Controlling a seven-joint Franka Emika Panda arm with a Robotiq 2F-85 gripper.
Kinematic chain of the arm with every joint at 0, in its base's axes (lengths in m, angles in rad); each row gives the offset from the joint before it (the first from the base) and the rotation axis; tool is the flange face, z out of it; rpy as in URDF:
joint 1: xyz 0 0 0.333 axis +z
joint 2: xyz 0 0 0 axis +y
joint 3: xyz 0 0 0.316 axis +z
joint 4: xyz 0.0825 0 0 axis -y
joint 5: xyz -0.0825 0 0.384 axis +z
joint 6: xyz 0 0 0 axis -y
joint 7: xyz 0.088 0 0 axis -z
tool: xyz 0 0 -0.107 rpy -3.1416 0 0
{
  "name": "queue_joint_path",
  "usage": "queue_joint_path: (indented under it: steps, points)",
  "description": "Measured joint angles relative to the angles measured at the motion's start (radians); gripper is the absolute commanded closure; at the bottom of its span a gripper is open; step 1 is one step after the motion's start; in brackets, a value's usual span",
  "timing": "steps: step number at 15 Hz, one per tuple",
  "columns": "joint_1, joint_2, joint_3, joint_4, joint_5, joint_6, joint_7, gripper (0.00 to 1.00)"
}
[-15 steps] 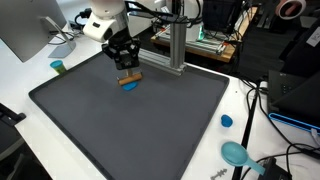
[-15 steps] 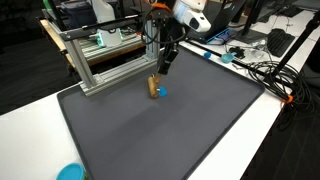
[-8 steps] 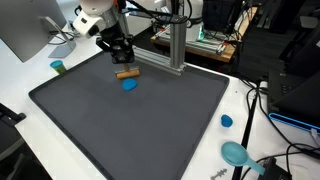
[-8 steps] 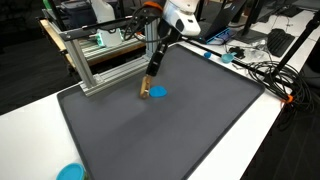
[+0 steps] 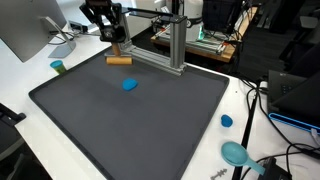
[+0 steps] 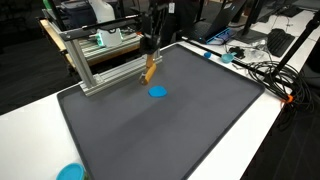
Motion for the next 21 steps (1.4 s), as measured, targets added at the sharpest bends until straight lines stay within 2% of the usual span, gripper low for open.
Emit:
queue_joint_path:
  steps: [4,5,8,9,11,15,18,21]
  points:
    - [0.011,-0.172,0.003,-0.018,0.136,-0.079,0.015,0.78]
    - [0.018,-0.204,0.005,-0.025,0.173,-0.076,0.022,0.53]
    - [0.028,-0.221,0.002,-0.029,0.177,-0.078,0.023,0.53]
    - [0.028,-0.209,-0.001,-0.029,0.177,-0.078,0.023,0.78]
    - [0.027,-0.192,-0.003,-0.029,0.176,-0.077,0.023,0.78]
    - [0.027,-0.184,-0.008,-0.052,0.179,-0.126,0.216,0.78]
    - [0.024,-0.211,-0.020,-0.118,0.201,-0.135,0.343,0.78]
    - [0.024,-0.274,-0.027,-0.224,0.275,-0.128,0.423,0.78]
